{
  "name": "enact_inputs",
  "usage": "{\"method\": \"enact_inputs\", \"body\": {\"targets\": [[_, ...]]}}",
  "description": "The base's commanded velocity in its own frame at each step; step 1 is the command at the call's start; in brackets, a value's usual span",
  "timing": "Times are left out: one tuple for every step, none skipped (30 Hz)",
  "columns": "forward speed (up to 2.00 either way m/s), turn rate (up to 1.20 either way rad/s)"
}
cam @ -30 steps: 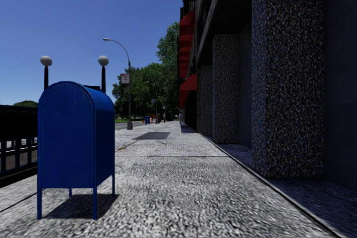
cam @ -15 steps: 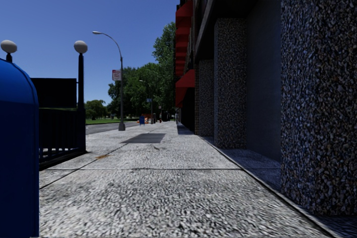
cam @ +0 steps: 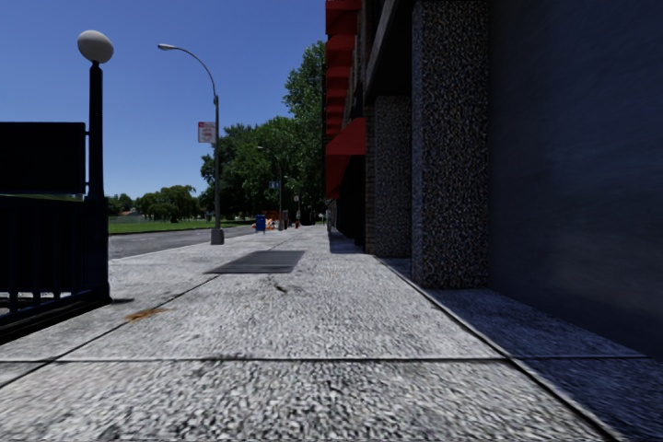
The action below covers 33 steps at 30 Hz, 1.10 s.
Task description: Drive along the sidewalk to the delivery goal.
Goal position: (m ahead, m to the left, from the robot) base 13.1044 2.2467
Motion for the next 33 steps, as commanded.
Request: {"method": "enact_inputs", "body": {"targets": [[2.0,0.0],[2.0,0.0],[2.0,0.0],[2.0,0.09],[2.0,0.09],[2.0,0.32],[2.0,0.38],[2.0,0.38],[2.0,0.4],[2.0,0.41],[2.0,0.41],[2.0,0.41],[2.0,0.41],[2.0,0.41],[2.0,0.41],[2.0,0.41],[2.0,0.38],[2.0,0.3],[2.0,0.28],[2.0,0.27],[2.0,0.24],[2.0,0.11],[2.0,0.04],[2.0,0.02],[2.0,0.02],[2.0,0.02],[2.0,0.01],[2.0,0.01],[2.0,0.01],[2.0,0.01],[2.0,0.01],[2.0,0.01],[2.0,0.01]]}}
